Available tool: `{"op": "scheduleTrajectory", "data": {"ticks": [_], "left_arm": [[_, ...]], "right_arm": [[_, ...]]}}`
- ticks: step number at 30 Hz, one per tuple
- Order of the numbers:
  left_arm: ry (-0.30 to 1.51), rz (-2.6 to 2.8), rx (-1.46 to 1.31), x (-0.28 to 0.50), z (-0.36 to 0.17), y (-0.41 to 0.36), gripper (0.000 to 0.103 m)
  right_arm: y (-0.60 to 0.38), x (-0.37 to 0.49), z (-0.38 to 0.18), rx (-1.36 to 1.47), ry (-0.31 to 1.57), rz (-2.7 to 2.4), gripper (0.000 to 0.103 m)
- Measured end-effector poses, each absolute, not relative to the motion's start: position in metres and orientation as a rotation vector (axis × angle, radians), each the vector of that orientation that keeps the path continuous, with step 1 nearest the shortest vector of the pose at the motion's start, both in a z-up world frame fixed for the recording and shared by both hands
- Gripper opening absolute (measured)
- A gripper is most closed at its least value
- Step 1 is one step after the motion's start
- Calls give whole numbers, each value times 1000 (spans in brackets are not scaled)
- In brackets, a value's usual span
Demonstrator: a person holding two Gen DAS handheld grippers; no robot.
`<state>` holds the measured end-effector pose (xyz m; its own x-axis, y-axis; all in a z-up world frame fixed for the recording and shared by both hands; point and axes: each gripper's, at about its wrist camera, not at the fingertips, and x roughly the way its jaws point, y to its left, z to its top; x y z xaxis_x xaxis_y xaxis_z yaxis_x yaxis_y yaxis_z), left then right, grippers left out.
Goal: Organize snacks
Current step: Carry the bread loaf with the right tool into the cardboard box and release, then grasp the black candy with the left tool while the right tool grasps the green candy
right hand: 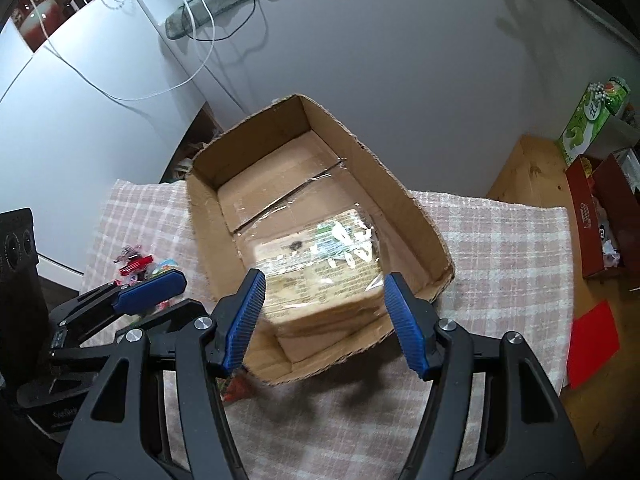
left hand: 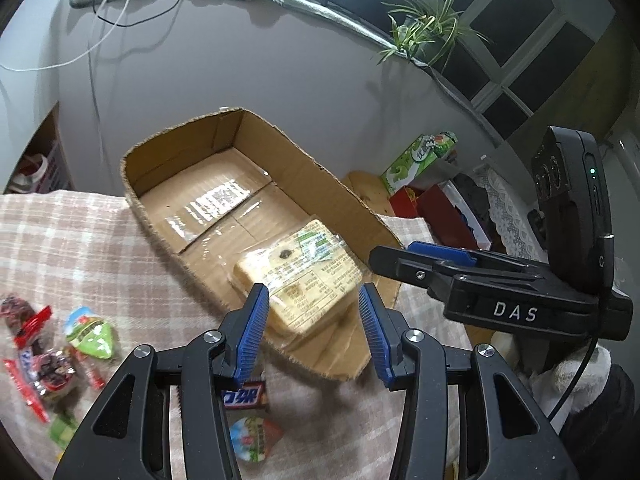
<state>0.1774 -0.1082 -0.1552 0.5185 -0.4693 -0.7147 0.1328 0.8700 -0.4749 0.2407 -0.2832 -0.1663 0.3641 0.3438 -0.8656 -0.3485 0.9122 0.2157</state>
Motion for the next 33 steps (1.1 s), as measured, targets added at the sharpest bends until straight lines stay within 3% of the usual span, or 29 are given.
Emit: {"op": "scheduleTrajectory", "data": {"ticks": [9,18,33], "left_arm": [[959,-346,-349,144,-140,-64,47],[966,-265,-329,98,-137,2,47],[1163,-225,-207,36,-201,36,47]], "right_arm": [[-259,187,-156,-18,1111,492,65],[-222,118,-183,-104,1169,566,65],[-193,77,-245,-215,1263,583,65]]}}
